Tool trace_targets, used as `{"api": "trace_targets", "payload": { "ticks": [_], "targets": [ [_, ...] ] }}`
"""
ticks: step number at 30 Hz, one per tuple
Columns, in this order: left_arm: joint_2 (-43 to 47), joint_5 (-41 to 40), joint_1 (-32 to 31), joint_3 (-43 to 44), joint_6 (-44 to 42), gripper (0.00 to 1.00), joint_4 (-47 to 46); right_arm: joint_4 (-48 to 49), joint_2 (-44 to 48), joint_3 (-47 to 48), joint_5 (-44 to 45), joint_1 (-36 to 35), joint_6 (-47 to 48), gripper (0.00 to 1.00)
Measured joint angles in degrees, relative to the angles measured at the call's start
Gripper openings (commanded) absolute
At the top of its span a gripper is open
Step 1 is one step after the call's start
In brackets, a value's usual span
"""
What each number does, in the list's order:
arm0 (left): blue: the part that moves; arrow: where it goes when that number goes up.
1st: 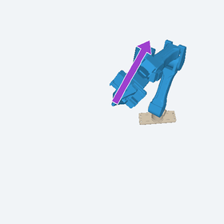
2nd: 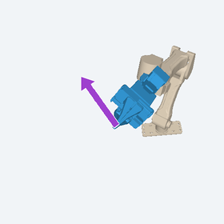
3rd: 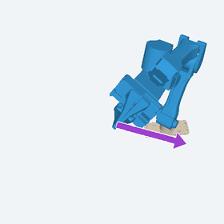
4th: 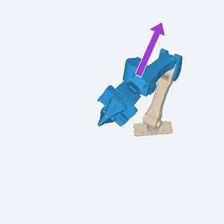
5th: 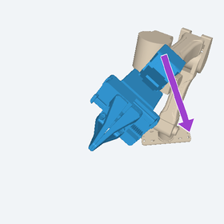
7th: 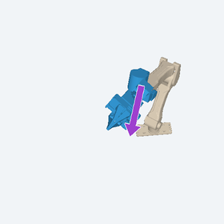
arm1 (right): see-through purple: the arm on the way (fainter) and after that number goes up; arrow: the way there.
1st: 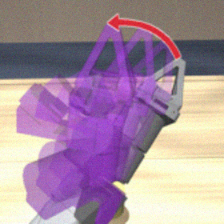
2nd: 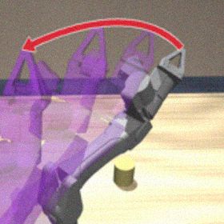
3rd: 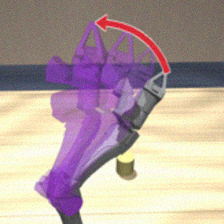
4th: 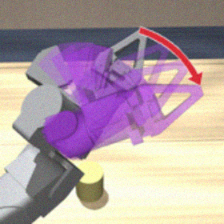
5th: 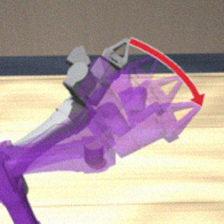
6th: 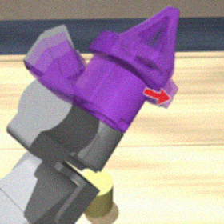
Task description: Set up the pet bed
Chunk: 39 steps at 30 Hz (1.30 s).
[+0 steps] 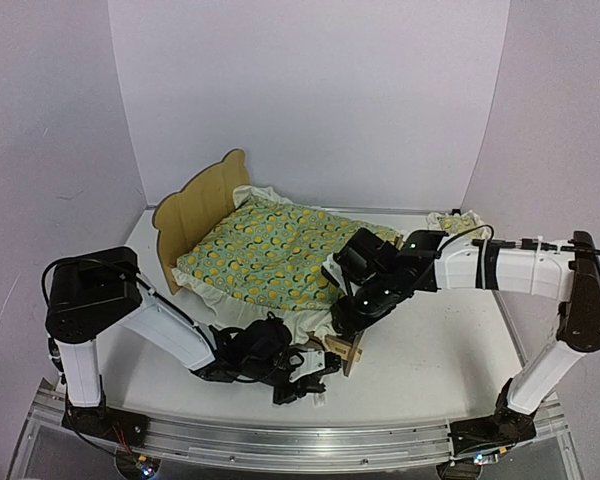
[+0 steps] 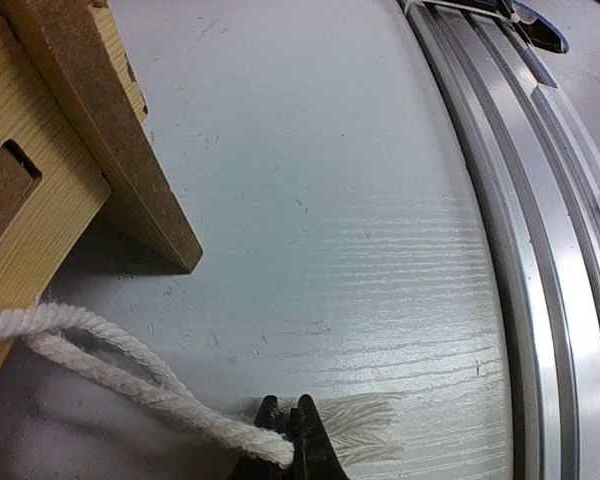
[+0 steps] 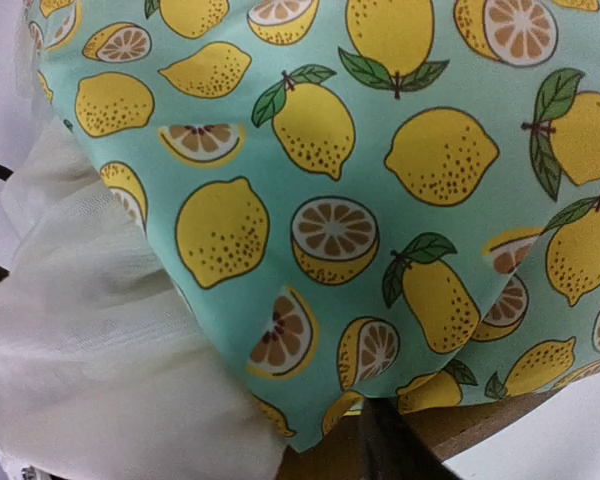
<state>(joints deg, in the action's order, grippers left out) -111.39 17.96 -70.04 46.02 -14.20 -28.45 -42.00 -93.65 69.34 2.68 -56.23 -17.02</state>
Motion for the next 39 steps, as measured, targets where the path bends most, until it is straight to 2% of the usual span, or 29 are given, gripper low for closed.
{"api": "trace_targets", "payload": {
  "ticks": [1,3,7,10,15,16,18,21,22,23,27,30,35,39],
  "targets": [
    [0.0,0.0,0.0,0.9,-0.5,0.0,1.4,-0.2,0.2,-0.1,0.6,0.1,-1.4,0.68],
    [-0.3,0.0,0.0,3.5,-1.1,0.0,5.0,-0.4,1.8,-0.7,1.9,0.4,-4.5,0.75],
    [-1.2,0.2,0.0,8.1,-2.2,0.0,10.4,-1.6,9.2,-3.7,3.7,3.1,-10.3,0.77],
    [-1.1,0.3,0.0,8.4,-3.0,0.0,12.9,-2.2,13.3,-4.4,3.8,7.3,-12.8,0.75],
    [-0.7,0.2,0.0,8.4,-4.5,0.0,15.0,-1.2,13.4,-6.0,3.9,9.7,-14.4,0.6],
    [-0.7,0.1,0.0,8.4,-4.5,0.06,15.0,-0.4,13.2,-6.6,3.9,9.7,-14.7,0.58],
    [-0.7,0.2,0.0,8.4,-4.4,0.25,15.1,1.2,12.4,-7.4,3.8,9.7,-15.2,0.59],
    [-0.6,0.5,0.0,8.7,-3.1,0.57,15.6,4.4,11.3,-8.3,3.8,9.7,-15.3,0.73],
    [-0.2,0.4,0.0,8.6,-2.2,0.76,16.2,5.6,11.3,-8.9,3.8,9.7,-15.0,0.78],
    [0.5,0.4,-0.1,8.3,-1.4,0.79,16.7,6.4,11.3,-9.4,3.8,9.7,-14.4,0.82],
    [6.9,0.5,-0.1,5.9,3.8,0.84,21.1,7.2,11.8,-10.0,3.8,10.1,-12.1,0.94],
    [15.4,1.5,0.0,3.5,10.0,0.81,22.6,7.2,13.1,-10.0,2.5,11.8,-11.4,0.98],
    [27.8,3.4,-0.1,1.4,18.4,0.82,23.5,7.2,13.3,-8.9,1.2,14.2,-9.3,0.98],
    [38.4,5.7,-0.1,-4.2,23.3,0.8,25.2,7.9,13.3,-8.7,-0.1,14.1,-7.4,0.98]
  ]
}}
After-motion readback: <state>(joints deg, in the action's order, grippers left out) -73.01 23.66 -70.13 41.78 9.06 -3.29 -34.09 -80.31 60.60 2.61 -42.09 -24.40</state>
